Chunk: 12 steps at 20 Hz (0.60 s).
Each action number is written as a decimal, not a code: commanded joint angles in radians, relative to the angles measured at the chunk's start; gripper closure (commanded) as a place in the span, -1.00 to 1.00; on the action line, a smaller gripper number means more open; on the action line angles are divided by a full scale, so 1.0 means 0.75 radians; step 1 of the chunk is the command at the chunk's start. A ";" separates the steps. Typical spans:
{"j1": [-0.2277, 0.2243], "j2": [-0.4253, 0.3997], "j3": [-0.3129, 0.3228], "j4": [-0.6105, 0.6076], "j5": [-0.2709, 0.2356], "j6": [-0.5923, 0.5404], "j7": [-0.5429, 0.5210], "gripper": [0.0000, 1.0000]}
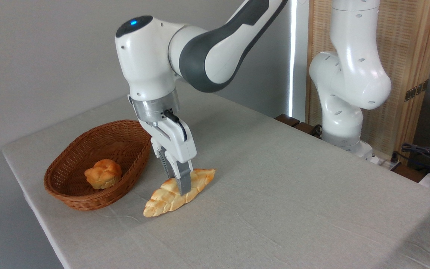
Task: Put bread into the basket
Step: 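Close the gripper on the middle of the braided roll, then lift the braided roll and carry it over the woven basket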
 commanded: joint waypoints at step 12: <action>-0.002 -0.040 -0.156 0.287 -0.335 -0.111 -0.268 0.34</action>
